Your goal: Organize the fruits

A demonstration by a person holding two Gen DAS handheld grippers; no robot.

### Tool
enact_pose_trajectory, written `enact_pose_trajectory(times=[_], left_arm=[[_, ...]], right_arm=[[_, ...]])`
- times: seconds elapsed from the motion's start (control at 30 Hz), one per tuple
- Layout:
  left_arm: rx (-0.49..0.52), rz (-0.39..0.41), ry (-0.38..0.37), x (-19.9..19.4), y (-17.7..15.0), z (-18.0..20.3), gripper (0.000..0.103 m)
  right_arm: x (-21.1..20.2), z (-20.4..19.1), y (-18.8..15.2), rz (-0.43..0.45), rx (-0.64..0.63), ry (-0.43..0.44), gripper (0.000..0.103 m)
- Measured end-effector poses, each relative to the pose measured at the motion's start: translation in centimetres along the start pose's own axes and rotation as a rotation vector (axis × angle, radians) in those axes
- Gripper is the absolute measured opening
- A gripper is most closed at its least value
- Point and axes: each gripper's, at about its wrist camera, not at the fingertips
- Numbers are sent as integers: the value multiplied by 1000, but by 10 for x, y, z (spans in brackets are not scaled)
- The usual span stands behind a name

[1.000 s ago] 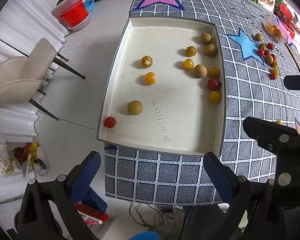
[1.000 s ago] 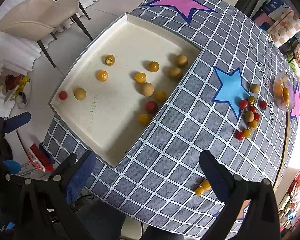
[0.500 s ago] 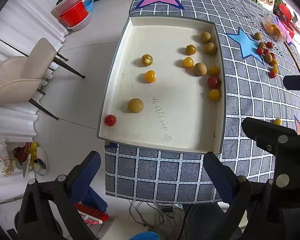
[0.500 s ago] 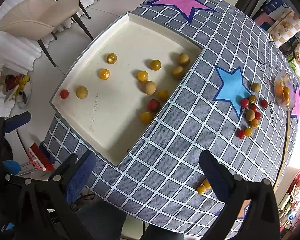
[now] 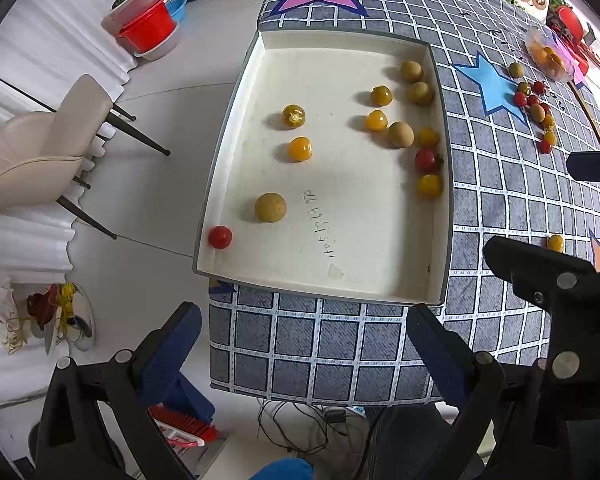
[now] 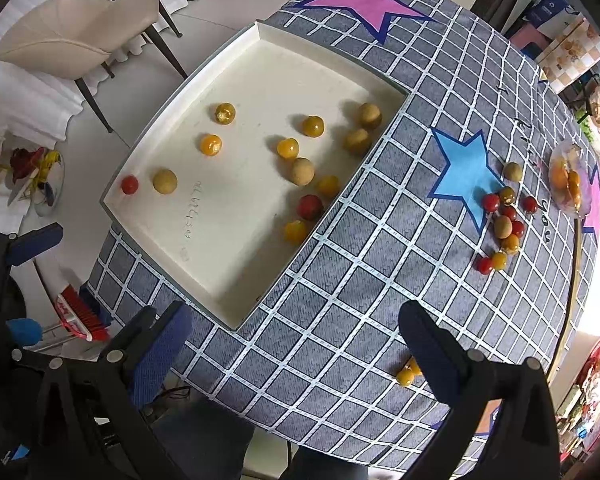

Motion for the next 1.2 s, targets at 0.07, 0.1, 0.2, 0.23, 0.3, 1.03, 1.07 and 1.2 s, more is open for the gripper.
enact_pose_trajectory(times=[0.07,0.1,0.2,0.23,0.3,1.03,1.07,1.2], left_arm=[[0,1,-2,1,0,0,103],[1,2,-3,1,0,-1,103],[2,3,-5,1,1,-2,103],[2,4,-4,1,1,-2,103],[3,4,-3,2,4,-3,103],[-14,-17,-4,10,11,-4,103],[-15,-18,-5,11,11,-4,103],[-14,-19,-5,12,12,-3,103]], right_arm=[[0,0,0,-1,1,-1,103],[0,0,0,-1,3,-1,103],[0,2,1,-3,4,-1,103],[0,2,1,-3,2,-1,103],[1,2,1,-5,2,0,103],[9,6,6,-20,35,12,103],[10,6,6,-21,36,12,103],[12,8,6,-23,38,11,103]])
Point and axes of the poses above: each gripper's, at about its wrist camera, not at the fingertips, and x roughly the way its jaws point, z to its right, y to its top, and after that the axes turned 11 degrees about y, right-handed
